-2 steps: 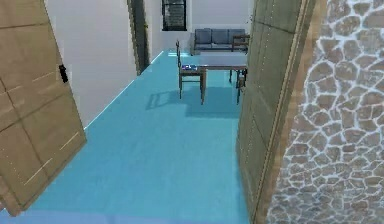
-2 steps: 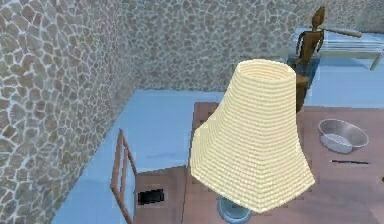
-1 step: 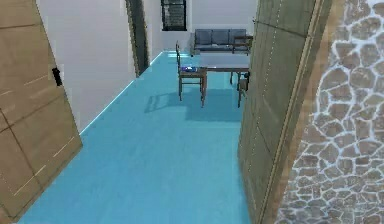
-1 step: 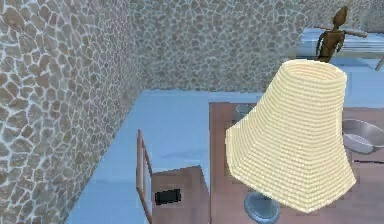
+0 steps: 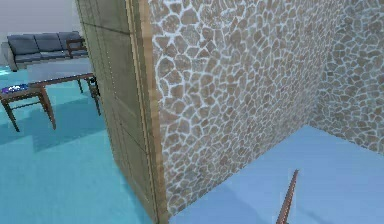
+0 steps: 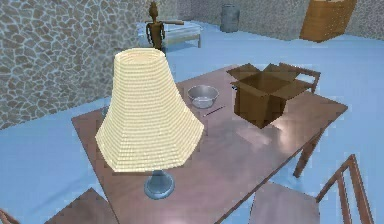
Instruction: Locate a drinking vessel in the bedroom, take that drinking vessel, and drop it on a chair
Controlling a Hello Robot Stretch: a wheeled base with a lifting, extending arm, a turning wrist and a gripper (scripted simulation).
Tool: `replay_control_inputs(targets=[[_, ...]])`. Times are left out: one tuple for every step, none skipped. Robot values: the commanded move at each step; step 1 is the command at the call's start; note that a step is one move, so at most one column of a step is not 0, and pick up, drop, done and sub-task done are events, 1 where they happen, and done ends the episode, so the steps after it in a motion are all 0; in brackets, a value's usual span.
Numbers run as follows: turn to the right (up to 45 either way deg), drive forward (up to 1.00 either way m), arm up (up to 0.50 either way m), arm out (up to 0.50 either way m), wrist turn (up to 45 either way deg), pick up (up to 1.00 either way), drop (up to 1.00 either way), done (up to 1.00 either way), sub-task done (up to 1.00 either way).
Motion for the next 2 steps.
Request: replay_control_inputs(targets=[[0.0, 0.15, 0.0, 0.0, 0.0, 0.0, 0.0, 0.0, 0.0], [6.0, 0.0, 0.0, 0.0, 0.0, 0.0, 0.0, 0.0, 0.0]])
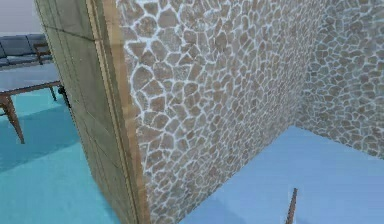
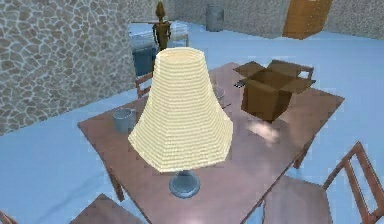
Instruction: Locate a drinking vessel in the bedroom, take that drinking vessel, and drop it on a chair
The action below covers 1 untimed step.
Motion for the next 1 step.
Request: replay_control_inputs(targets=[[0.0, 0.5, 0.0, 0.0, 0.0, 0.0, 0.0, 0.0, 0.0]])
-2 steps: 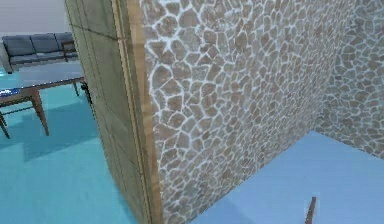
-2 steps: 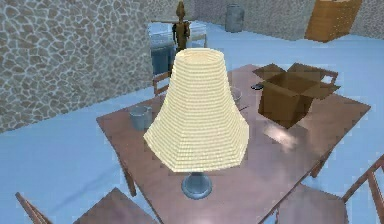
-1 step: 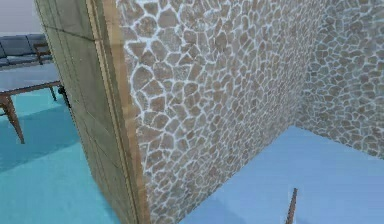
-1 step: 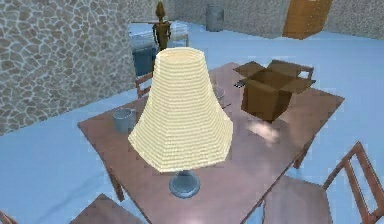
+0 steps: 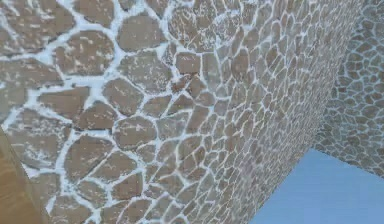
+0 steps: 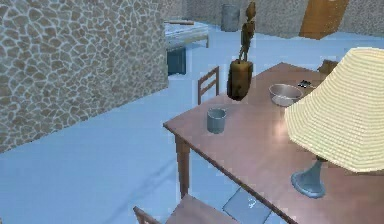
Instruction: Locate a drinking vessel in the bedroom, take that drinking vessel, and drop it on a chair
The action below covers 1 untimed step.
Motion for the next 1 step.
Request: replay_control_inputs(targets=[[27.0, 0.0, 0.0, 0.0, 0.0, 0.0, 0.0, 0.0, 0.0]])
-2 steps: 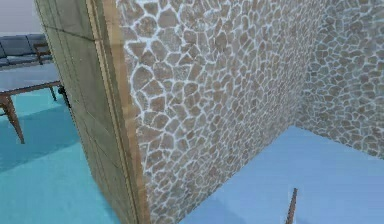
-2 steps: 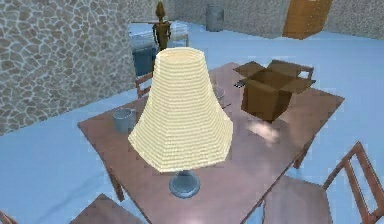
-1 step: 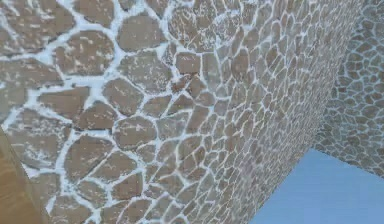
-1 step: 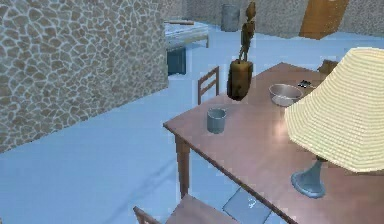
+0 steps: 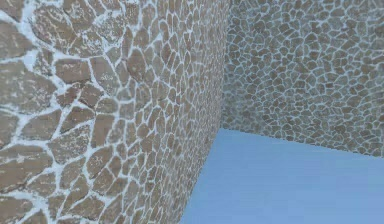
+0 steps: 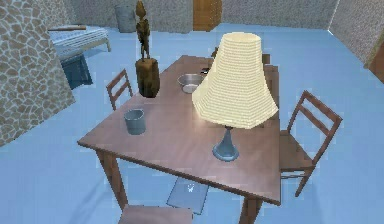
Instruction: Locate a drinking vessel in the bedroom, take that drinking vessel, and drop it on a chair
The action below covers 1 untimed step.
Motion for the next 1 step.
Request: replay_control_inputs(targets=[[0.0, 0.2, 0.0, 0.0, 0.0, 0.0, 0.0, 0.0, 0.0]])
